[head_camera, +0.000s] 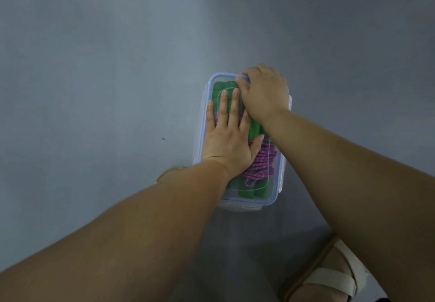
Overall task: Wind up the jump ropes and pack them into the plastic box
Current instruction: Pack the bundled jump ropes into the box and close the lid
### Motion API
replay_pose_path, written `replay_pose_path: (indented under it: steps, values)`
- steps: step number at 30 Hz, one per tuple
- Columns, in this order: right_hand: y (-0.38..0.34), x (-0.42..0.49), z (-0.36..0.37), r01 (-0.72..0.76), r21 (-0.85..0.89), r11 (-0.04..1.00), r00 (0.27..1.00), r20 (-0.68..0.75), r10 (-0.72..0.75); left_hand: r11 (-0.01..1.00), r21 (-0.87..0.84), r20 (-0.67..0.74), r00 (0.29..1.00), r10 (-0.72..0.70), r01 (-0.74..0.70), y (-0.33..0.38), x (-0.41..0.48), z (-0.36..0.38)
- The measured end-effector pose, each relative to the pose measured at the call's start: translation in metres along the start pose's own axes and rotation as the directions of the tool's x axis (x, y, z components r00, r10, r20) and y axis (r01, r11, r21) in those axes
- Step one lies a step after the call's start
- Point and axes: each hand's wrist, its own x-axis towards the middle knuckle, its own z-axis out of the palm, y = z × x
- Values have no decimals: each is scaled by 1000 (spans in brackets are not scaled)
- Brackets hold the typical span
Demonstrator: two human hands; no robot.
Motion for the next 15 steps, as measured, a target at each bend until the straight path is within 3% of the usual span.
replay_pose_path:
  steps: [4, 8, 10, 12, 13, 15]
  values:
    - [-1, 6, -2, -37, 52, 998, 999, 21, 36, 1000, -21, -6, 1000, 2, -2, -1, 0, 0]
    - [2, -23, 1, -37, -7, 999, 996, 80, 37, 1000, -29, -3, 1000, -9, 9, 0, 1, 1]
    - [3, -59, 2, -169, 175, 970, 985, 7, 171, 999, -33, 2, 1000, -13, 13, 0, 1, 2]
    - [8, -103, 5, -370, 444, 816, 909, -10, 418, 998, -55, -4, 1000, -15, 14, 0, 0, 2]
    - [9, -124, 7, -457, 534, 711, 856, 46, 515, 999, -51, -3, 1000, -10, 10, -1, 1, 1]
    - [9, -159, 11, -577, 587, 568, 767, 152, 623, 999, 2, 22, 999, 36, -36, 0, 1, 0]
